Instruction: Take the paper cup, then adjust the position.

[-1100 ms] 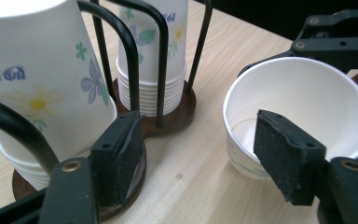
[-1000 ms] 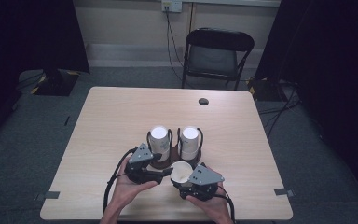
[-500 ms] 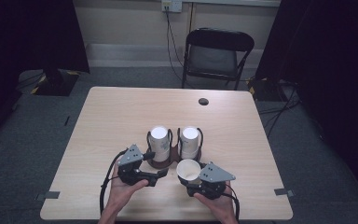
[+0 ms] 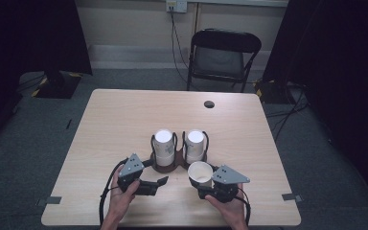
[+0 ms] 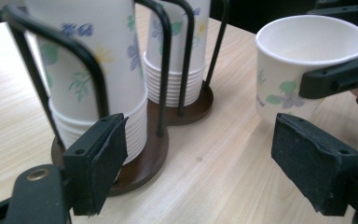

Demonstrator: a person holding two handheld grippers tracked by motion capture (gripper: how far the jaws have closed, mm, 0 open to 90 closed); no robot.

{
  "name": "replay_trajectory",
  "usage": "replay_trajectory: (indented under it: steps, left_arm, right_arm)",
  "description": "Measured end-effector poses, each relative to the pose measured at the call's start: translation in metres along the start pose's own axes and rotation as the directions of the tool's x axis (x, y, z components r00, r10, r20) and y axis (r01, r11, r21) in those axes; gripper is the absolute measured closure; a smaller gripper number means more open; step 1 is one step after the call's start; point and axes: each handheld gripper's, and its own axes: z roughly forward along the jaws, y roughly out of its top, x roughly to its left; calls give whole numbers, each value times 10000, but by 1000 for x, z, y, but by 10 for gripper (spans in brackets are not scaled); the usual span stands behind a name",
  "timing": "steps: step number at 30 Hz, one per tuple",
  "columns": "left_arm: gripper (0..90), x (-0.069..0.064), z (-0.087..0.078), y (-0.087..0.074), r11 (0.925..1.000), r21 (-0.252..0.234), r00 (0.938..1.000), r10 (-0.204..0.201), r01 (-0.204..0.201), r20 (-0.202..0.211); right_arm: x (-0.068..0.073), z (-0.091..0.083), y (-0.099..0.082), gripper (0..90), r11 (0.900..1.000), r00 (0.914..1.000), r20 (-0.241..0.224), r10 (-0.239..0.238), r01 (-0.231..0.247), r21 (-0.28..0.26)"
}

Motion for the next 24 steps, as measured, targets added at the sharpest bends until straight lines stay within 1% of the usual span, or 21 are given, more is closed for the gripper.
replay_trajectory:
  steps: [1,3,4,5,7,8,9,10,12,13,14,16,18,19,20,22,23,24]
  left_arm:
    - [179,1,-2,-2,9998,-186,9999,-11,8,-139]
    - [164,3,-4,-5,9994,-327,9993,-110,99,-345]
    - [164,5,-5,-7,9988,-479,9982,-108,80,-590]
    - [165,7,-7,-8,9985,-540,9968,-120,77,-795]
    - [167,11,-8,-11,9981,-583,9954,-249,196,-930]
    - [169,12,-8,-13,9978,-634,9935,-257,187,-1111]
    - [169,14,-9,-14,9980,-626,9920,-205,127,-1246]
    - [169,15,-10,-16,9978,-651,9907,-221,134,-1339]
    - [169,18,-12,-20,9962,-847,9857,-316,177,-1656]
    - [169,19,-13,-22,9955,-904,9835,-443,287,-1757]
    - [167,20,-14,-24,9944,-1010,9805,-507,319,-1901]
    - [162,22,-15,-28,9938,-1063,9750,-537,312,-2156]
    - [159,23,-16,-32,9935,-1066,9693,-635,390,-2374]
    - [158,24,-17,-33,9930,-1101,9667,-680,418,-2467]
    - [156,25,-17,-36,9930,-1099,9638,-706,435,-2572]
    - [156,25,-17,-39,9923,-1157,9606,-749,451,-2677]
    - [155,26,-17,-40,9925,-1139,9599,-739,443,-2705]
    - [155,26,-17,-41,9927,-1120,9574,-745,446,-2790]
  right_arm:
    - [-1,-1,0,300,10000,10000,54,34,-34,-21]
    - [-5,-4,0,299,9999,9997,212,99,-98,-25]
    - [-5,-4,0,299,9999,9997,212,99,-98,-25]
    - [-6,-5,0,299,9998,9995,267,179,-178,-25]
    - [-11,-6,-1,298,9991,9988,298,398,-393,-147]
    - [-14,-7,-2,297,9982,9969,530,587,-578,-177]
    - [-16,-8,-3,294,9982,9962,642,588,-576,-191]
    - [-16,-8,-3,294,9982,9962,642,588,-576,-191]
    - [-19,-9,-3,290,9982,9953,796,555,-535,-273]
    - [-21,-10,-3,289,9979,9943,895,582,-555,-319]
    - [-23,-11,-4,289,9974,9938,897,652,-620,-379]
    - [-28,-12,-4,289,9966,9917,1035,763,-726,-384]
    - [-32,-14,-3,289,9954,9899,1111,876,-827,-476]
    - [-35,-15,-3,288,9949,9883,1215,925,-869,-509]
    - [-39,-17,-1,288,9937,9850,1382,1038,-968,-562]
    - [-41,-17,-1,288,9934,9838,1445,1058,-983,-585]
    - [-44,-17,-1,288,9930,9814,1566,1108,-1027,-587]
    - [-45,-18,0,288,9926,9800,1625,1148,-1065,-584]
